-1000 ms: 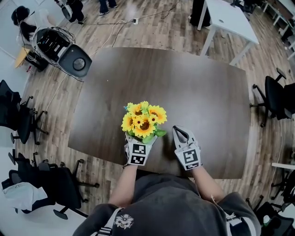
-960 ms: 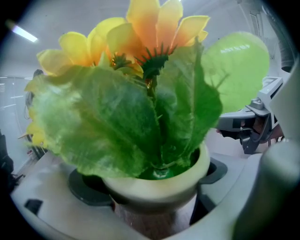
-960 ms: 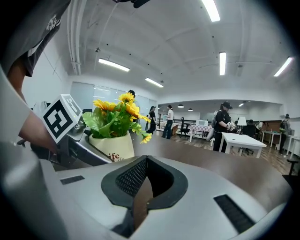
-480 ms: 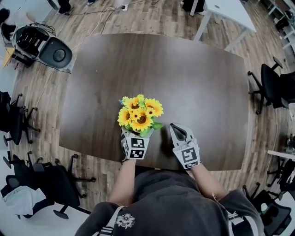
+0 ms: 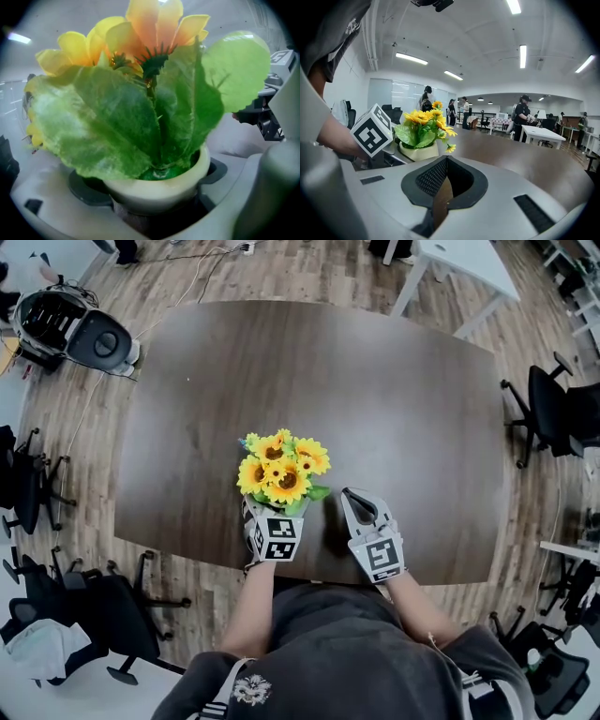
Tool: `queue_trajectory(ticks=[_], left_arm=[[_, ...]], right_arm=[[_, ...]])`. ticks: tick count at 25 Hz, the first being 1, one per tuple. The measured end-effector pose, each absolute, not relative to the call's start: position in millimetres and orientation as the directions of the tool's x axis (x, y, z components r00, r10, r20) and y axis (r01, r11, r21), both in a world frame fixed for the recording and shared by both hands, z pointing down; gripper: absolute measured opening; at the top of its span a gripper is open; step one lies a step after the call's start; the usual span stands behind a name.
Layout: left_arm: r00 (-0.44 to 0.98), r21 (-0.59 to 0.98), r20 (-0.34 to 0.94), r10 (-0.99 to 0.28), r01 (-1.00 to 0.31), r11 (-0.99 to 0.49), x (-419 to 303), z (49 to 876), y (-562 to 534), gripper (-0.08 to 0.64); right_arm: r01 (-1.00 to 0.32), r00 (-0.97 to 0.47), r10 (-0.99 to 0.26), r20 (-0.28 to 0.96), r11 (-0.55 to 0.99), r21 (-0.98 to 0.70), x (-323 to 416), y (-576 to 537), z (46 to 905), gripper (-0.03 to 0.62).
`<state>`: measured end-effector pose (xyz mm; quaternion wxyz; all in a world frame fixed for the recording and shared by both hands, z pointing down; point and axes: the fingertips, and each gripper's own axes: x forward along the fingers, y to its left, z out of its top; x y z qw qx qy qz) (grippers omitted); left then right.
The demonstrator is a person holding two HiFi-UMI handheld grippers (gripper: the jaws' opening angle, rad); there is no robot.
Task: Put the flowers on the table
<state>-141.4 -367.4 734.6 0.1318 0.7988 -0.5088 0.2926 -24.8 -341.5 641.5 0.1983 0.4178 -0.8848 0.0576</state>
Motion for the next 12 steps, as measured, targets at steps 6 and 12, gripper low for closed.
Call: queue_trajectory(ticks=[6, 12], left_arm=[[0.328, -0.042, 0.606, -0.725, -0.897, -0.441, -140.0, 738.1, -366.7, 0.543], [0.348, -0.018, 0.591, -0.728, -0.896, -0.443, -140.4, 738.0, -366.4, 0.543]], right_arm=[[-0.764, -0.570, -0.715, 0.405, 0.642, 0.057, -21.8, -341.0, 643.1, 0.023], [-0.767, -0.574, -0.723, 0.385, 0.639, 0.056, -21.9, -342.0, 640.6, 0.023]])
